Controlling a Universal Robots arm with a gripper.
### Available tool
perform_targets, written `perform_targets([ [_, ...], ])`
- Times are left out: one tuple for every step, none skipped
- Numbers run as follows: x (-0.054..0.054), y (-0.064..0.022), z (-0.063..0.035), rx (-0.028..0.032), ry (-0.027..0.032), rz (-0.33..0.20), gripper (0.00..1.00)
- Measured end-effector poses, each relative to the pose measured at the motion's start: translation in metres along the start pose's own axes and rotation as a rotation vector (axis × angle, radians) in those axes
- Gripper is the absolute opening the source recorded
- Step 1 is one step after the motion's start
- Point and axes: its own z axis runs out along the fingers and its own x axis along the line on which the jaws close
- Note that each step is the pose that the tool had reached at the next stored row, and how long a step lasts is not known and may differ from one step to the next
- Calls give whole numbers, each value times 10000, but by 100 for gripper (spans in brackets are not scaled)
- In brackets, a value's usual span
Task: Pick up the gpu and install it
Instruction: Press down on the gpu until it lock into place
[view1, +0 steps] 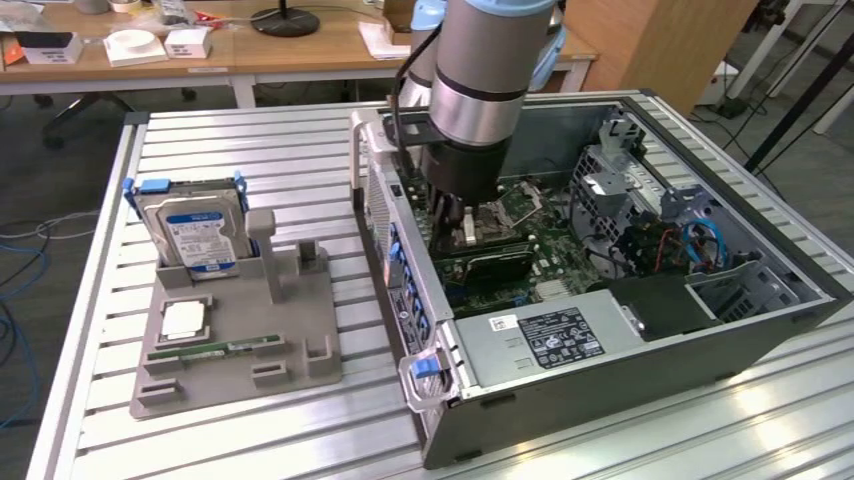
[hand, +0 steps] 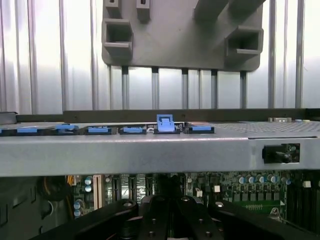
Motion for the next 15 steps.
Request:
perform_targets([
  [0, 0, -19, -1, 0, 0, 11],
  [-1, 1, -31, 0, -2, -1, 11],
  [-1, 1, -40, -1, -2, -1, 11],
  [-1, 3, -49, -1, -2, -2, 11],
  [-2, 10, -55, 0, -2, -1, 11],
  [-3, 17, -61, 0, -2, -1, 11],
  [-5, 19, -68, -7, -2, -1, 11],
  [-7, 19, -73, -29, -2, -1, 11],
  [-10, 21, -74, -48, -3, 0, 11],
  [-12, 23, -75, -66, 0, 1, 11],
  [-14, 25, -76, -94, 0, 1, 11],
  [-14, 28, -79, -121, 3, 3, 11],
  [-15, 31, -81, -136, 2, 6, 11],
  [-16, 33, -85, -157, 4, 6, 11],
  [-17, 35, -89, -175, 5, 6, 11],
])
